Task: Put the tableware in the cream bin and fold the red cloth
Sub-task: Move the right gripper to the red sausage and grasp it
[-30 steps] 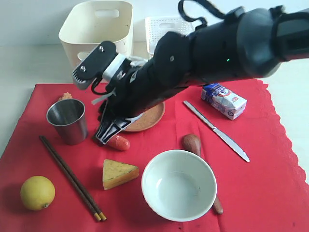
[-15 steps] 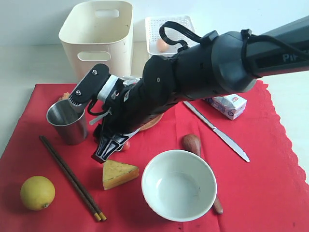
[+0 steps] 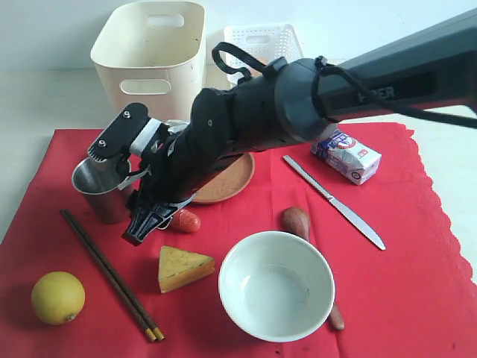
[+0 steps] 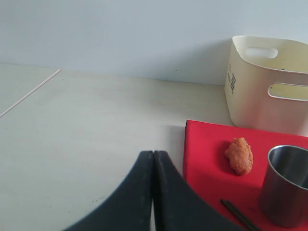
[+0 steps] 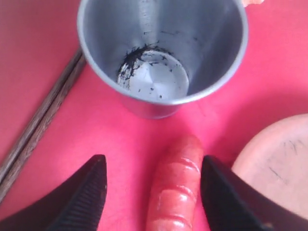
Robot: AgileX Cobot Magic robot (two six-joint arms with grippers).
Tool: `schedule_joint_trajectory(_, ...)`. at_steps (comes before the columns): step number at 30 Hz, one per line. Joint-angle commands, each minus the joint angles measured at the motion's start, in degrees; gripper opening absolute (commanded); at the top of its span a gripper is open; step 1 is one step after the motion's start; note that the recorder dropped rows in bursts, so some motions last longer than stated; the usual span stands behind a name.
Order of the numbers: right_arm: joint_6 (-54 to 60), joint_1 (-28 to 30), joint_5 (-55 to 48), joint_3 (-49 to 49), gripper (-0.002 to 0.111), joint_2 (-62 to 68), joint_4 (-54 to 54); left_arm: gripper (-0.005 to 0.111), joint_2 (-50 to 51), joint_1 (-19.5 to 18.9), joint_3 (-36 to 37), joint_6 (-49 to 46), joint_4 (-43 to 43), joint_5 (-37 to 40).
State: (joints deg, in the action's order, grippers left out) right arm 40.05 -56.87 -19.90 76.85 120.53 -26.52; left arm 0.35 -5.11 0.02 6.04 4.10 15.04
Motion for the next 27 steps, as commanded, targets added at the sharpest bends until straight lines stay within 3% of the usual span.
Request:
schedule_joint_trajectory(1, -4.9, 0.0, -1.4, 3.7, 0.056, 2.4, 4.7, 0.001, -0.3, -0.2, 0.0, 0.0, -0.2, -0.3)
schedule_joint_trajectory(16, -8.8, 0.0, -8.9, 5.2, 0.056, 4.4, 12.3, 0.001, -0.3, -0.2, 0.0, 0.0, -0.2, -0.3)
schedule_joint_trajectory(27, -8.7, 0.0, -8.9, 5.2, 0.042, 4.4, 13.1, 0.001, -0.3, -0.2, 0.0, 0.0, -0.2, -0.3)
